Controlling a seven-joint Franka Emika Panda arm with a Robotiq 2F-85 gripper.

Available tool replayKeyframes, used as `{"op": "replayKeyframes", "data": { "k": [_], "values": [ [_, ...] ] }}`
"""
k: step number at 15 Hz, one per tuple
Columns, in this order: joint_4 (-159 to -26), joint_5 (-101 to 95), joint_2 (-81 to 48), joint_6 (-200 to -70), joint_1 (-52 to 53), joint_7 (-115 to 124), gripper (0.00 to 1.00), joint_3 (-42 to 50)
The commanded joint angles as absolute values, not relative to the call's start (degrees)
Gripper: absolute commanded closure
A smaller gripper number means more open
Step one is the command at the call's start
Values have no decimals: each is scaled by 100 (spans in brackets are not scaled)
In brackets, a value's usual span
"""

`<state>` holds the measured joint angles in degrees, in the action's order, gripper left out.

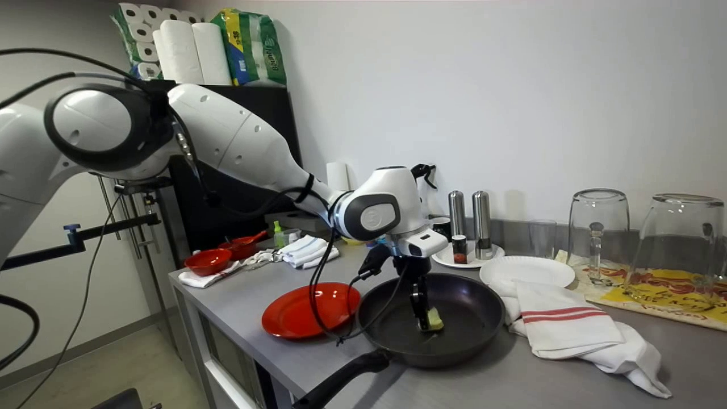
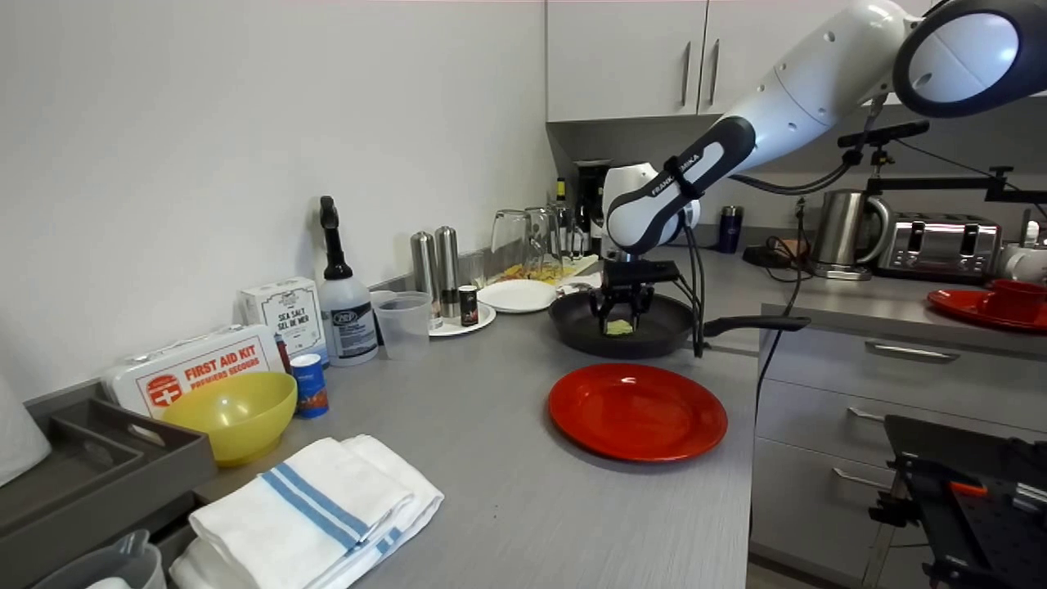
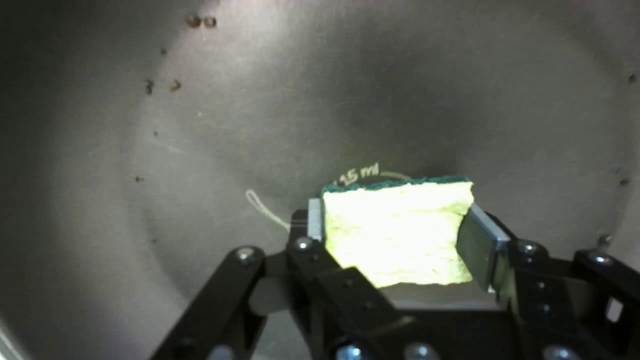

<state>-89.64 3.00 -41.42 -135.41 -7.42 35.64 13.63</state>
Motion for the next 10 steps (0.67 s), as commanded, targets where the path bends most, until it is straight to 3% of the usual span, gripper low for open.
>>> {"op": "replayKeyframes", "data": {
  "k": [1,5,10],
  "values": [
    [-9449,557,-3904,-13099,-765,2980,61,980],
    [-9450,614,-3870,-12672,-759,2752,61,923],
    [-9435,69,-4103,-13242,-491,3371,61,1481]
  ]
}}
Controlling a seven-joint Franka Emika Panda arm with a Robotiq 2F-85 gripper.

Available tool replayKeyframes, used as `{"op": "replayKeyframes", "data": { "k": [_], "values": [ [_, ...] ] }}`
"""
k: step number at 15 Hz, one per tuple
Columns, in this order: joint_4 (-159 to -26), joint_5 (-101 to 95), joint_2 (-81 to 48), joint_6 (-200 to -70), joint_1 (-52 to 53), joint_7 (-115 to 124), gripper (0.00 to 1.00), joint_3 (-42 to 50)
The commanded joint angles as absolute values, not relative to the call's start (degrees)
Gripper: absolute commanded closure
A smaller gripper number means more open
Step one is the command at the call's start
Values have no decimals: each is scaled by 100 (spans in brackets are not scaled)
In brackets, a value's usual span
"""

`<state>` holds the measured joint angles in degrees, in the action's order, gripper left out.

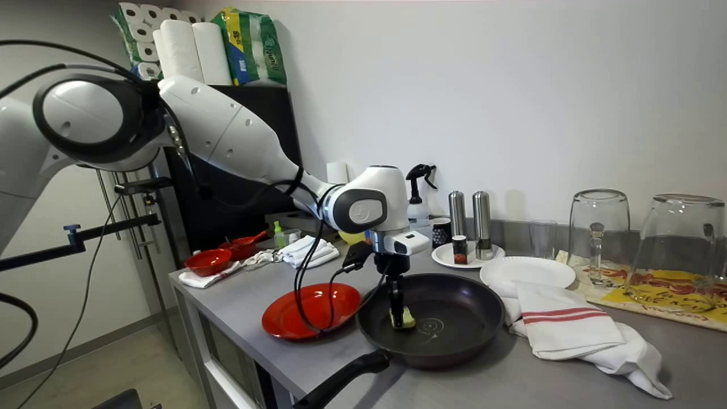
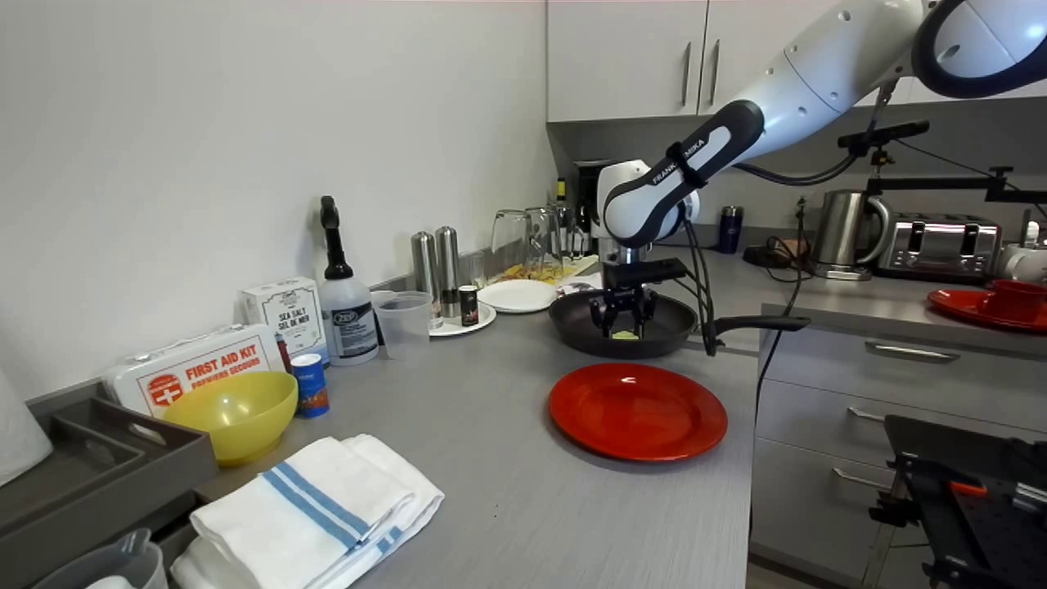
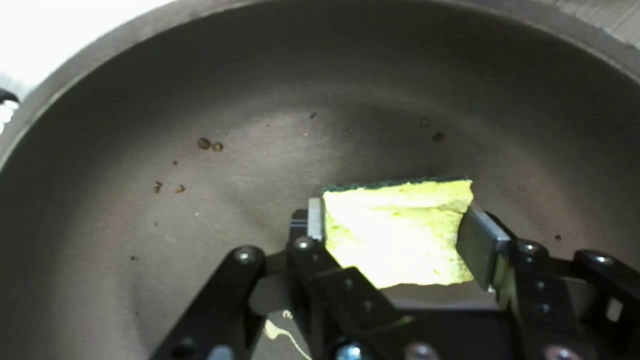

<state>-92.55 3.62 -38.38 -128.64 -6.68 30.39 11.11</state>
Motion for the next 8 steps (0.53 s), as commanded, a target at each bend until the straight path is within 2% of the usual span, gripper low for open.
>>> {"op": "replayKeyframes", "data": {
  "k": [1,8],
  "values": [
    [-9458,-49,-4135,-13360,-436,3496,61,1605],
    [-9432,-687,-4410,-14200,-308,4633,61,2347]
  ]
}}
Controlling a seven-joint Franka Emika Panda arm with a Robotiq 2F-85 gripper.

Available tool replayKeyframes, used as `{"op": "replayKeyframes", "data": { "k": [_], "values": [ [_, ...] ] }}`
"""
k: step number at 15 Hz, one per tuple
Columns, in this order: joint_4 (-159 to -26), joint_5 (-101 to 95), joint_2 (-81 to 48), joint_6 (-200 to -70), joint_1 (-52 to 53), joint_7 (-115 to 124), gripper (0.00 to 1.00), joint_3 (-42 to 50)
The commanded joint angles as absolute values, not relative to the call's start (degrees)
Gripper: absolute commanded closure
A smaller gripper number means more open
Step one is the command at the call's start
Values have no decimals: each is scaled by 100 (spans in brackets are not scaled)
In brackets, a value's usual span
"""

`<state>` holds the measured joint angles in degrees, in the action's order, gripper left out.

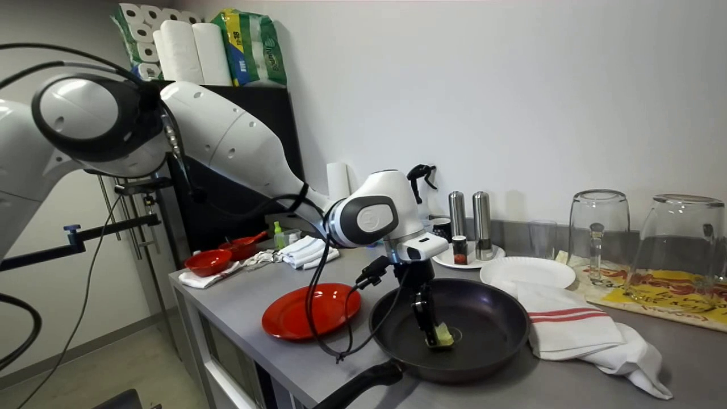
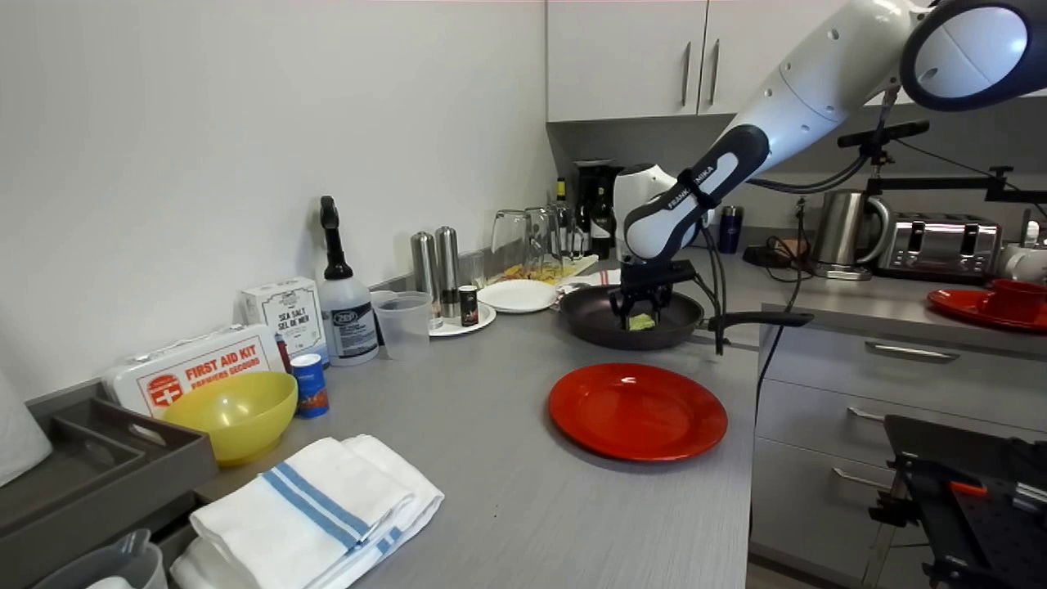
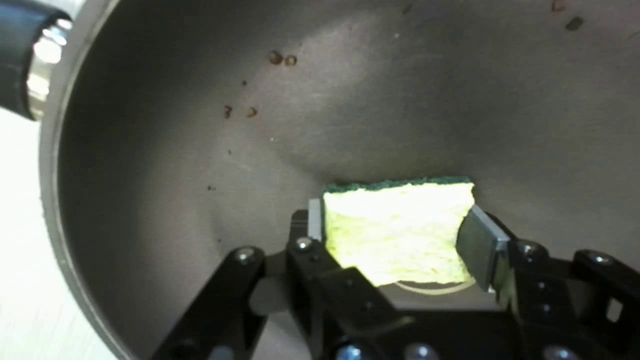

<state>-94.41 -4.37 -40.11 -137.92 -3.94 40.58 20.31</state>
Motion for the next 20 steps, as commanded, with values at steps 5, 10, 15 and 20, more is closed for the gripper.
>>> {"op": "replayKeyframes", "data": {
  "k": [5,10,15,20],
  "values": [
    [-9310,-817,-4589,-14283,-305,5200,61,2568],
    [-9334,-473,-4413,-13863,-534,4909,61,2073],
    [-9238,103,-4178,-13362,-893,4169,61,1351],
    [-9298,699,-4010,-13298,-1044,3125,61,780]
  ]
}}
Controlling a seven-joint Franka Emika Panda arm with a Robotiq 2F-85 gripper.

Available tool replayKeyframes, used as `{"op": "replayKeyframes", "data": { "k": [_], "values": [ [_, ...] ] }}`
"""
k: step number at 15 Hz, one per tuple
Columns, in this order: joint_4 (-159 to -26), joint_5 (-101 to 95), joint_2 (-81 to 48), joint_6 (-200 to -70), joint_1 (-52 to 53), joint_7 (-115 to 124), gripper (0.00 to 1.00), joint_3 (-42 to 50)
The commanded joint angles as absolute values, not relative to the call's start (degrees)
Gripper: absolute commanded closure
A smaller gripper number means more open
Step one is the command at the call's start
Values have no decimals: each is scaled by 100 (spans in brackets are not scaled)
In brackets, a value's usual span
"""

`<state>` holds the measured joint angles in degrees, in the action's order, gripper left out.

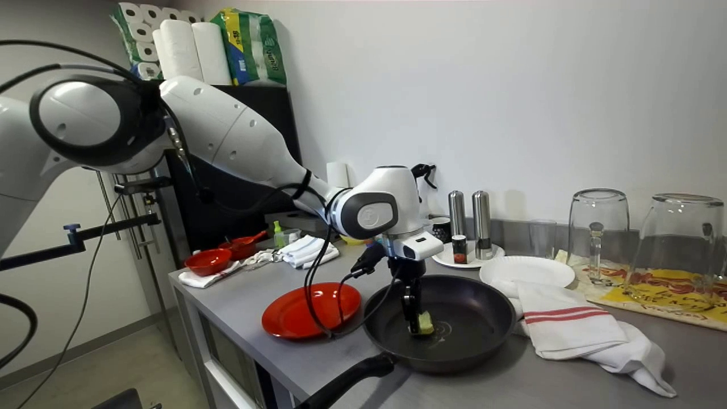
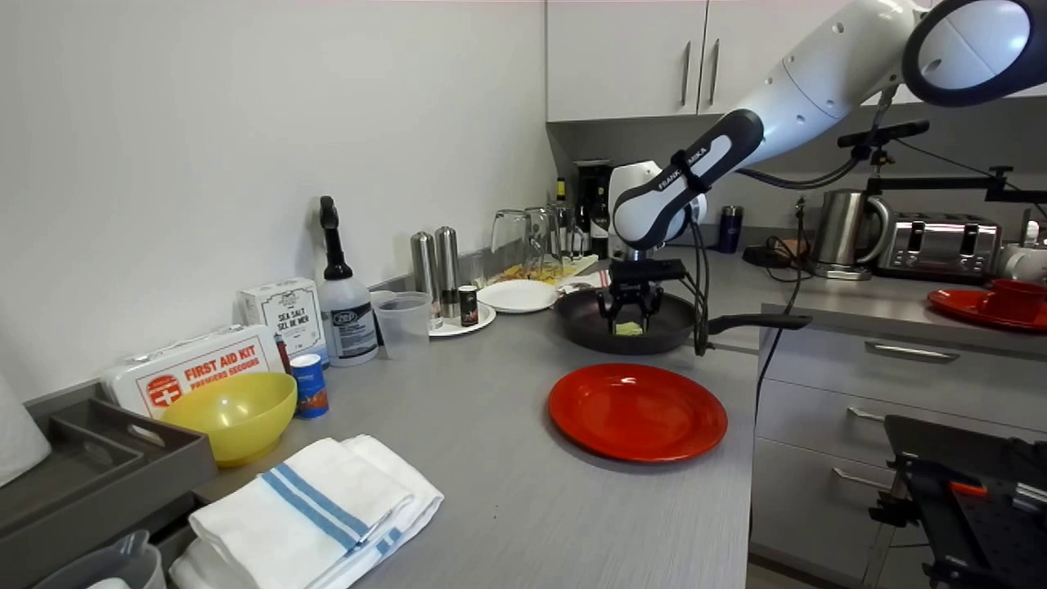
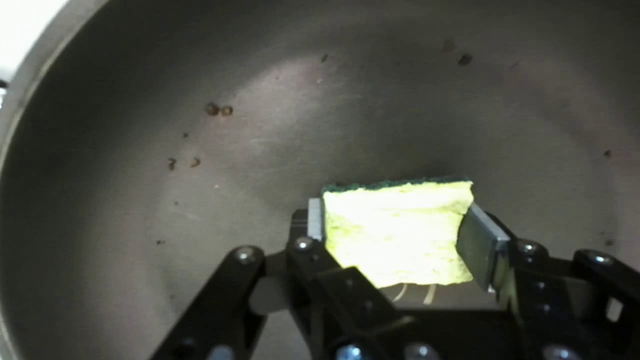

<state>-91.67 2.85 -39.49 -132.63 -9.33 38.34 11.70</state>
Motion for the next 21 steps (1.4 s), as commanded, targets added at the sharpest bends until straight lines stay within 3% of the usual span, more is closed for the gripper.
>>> {"op": "replayKeyframes", "data": {
  "k": [1,10,21],
  "values": [
    [-9332,745,-4005,-13372,-1054,2844,61,712],
    [-9016,28,-4318,-13292,-1095,485,61,896],
    [-8774,-1187,-4689,-14318,-1051,884,61,1819]
  ]
}}
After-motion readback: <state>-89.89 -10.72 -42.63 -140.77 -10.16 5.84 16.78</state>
